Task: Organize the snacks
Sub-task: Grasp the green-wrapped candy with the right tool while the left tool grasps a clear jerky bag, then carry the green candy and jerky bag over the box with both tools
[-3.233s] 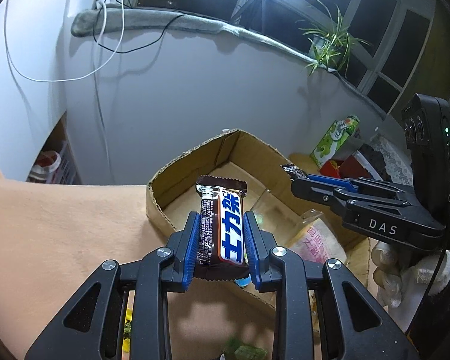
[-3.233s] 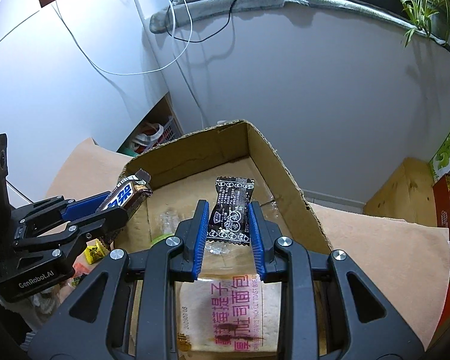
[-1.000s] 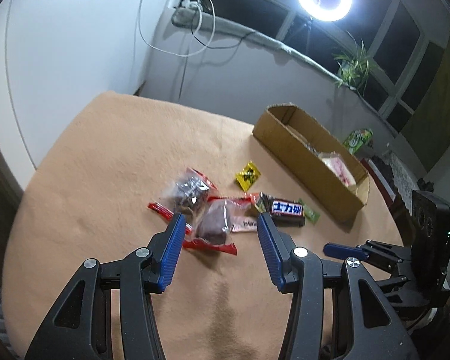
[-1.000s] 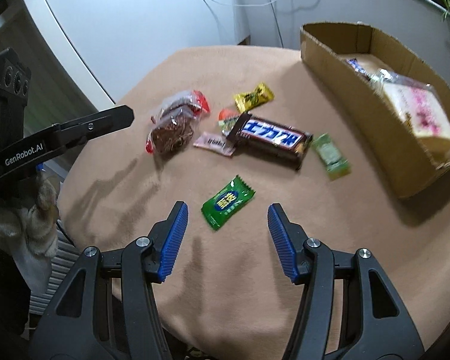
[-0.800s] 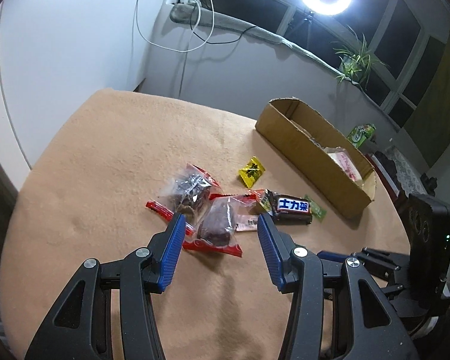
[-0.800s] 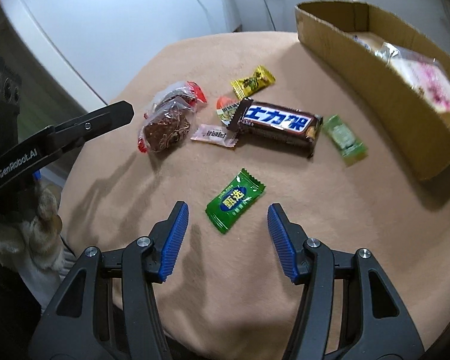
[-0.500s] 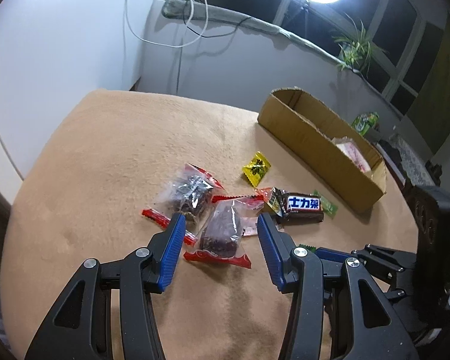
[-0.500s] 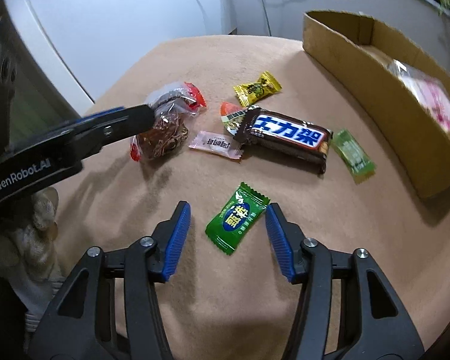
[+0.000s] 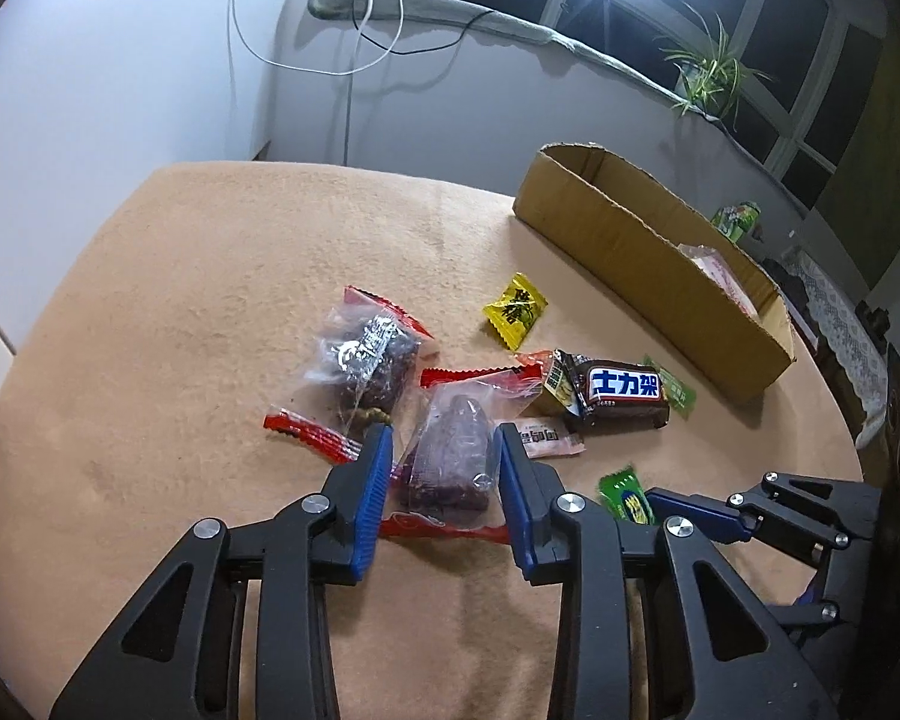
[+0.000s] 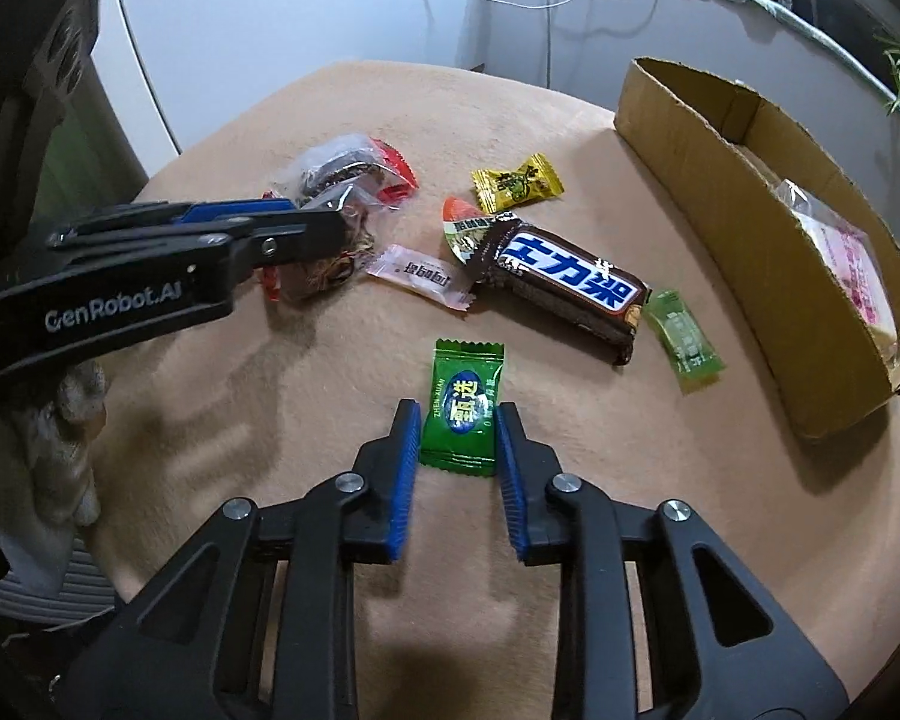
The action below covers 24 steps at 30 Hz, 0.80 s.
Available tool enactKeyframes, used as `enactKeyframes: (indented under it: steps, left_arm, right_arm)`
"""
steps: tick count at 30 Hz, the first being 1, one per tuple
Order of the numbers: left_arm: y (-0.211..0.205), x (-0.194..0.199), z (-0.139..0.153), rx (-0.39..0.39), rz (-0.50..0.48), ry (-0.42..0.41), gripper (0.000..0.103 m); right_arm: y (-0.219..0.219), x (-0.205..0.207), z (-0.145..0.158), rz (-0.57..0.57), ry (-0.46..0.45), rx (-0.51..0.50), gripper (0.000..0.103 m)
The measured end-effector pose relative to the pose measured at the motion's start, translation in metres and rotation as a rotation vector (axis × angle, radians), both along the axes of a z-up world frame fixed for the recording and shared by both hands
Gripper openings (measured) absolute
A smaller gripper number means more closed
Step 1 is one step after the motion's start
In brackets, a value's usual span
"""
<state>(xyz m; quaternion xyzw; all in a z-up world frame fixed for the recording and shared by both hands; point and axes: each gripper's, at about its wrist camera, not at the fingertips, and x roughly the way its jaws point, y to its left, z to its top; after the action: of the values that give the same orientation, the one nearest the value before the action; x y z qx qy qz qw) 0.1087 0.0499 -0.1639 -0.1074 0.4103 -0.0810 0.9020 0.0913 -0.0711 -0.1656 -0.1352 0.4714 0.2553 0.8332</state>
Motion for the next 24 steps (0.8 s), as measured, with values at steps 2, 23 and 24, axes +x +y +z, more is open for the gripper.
enactKeyframes:
  steps: [2, 23, 24]
  left_arm:
    - [0.001, -0.004, 0.000, 0.000, 0.004, -0.005, 0.032]
    - [0.013, -0.032, 0.024, -0.099, 0.043, -0.051, 0.032]
    - [0.011, -0.032, 0.026, -0.103, 0.041, -0.055, 0.032]
  right_arm:
    - [-0.004, 0.001, 0.001, -0.004, 0.011, 0.017, 0.026]
    - [-0.049, 0.010, 0.032, -0.067, -0.003, 0.155, 0.026]
    - [-0.053, 0.011, 0.036, -0.071, -0.010, 0.160, 0.026]
